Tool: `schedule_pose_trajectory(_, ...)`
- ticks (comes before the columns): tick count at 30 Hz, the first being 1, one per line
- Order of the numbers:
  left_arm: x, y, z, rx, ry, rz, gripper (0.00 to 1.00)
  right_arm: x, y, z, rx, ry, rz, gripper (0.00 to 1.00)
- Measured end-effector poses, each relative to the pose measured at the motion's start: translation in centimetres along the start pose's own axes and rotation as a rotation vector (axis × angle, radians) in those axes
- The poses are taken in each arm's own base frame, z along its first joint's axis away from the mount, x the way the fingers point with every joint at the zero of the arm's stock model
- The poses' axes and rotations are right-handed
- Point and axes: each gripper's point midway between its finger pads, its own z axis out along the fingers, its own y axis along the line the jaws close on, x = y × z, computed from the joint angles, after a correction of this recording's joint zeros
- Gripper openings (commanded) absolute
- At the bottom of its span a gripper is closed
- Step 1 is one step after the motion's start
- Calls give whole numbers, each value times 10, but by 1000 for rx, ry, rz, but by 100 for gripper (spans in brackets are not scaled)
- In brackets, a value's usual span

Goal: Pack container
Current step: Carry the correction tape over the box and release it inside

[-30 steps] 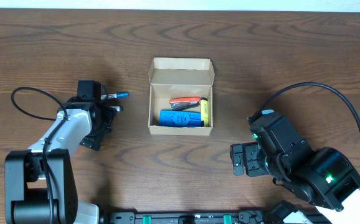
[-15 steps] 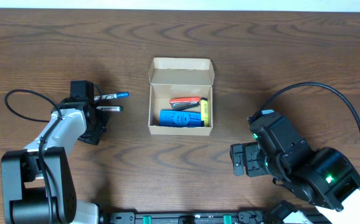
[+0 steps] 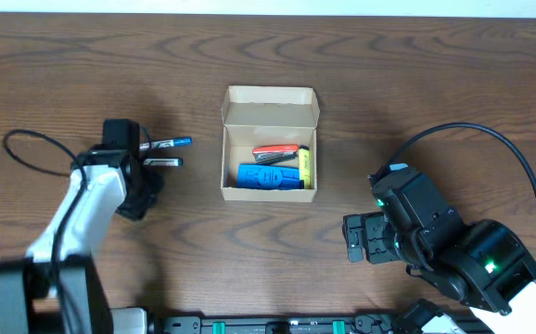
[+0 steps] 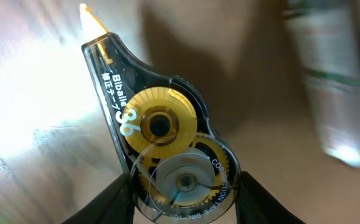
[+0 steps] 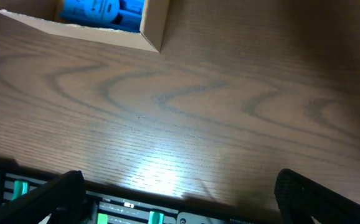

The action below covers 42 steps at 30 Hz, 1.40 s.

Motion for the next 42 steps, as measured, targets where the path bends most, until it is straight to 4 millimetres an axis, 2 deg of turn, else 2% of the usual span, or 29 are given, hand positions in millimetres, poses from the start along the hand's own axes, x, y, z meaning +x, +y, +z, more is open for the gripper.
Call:
schedule_pose_trajectory(5,-1,-52,-68,225,-138,185,6,0,0,0,0,0,0,99)
schedule_pose_trajectory(8,20,-75,-98,322,-171,316,6,0,0,0,0,0,0,99)
schedule_pose_trajectory(10,37,-86,-105,355,-168,397,5,0,0,0,0,0,0,99)
schedule_pose_trajectory(17,108,-128,-114,490,-157,718,6,0,0,0,0,0,0,99)
schedule_pose_trajectory(22,151,-133,-109,508,-124,916,6,0,0,0,0,0,0,99)
schedule_pose_trajectory(26,167,-137,-100,503,-101,957,6,0,0,0,0,0,0,99)
schedule_pose_trajectory(31,180,-148,-95,538,-58,868,6,0,0,0,0,0,0,99)
schedule_pose_trajectory(36,192,-153,-87,534,17,668,6,0,0,0,0,0,0,99)
schedule_pose_trajectory(42,196,-158,-74,507,81,435,6,0,0,0,0,0,0,99)
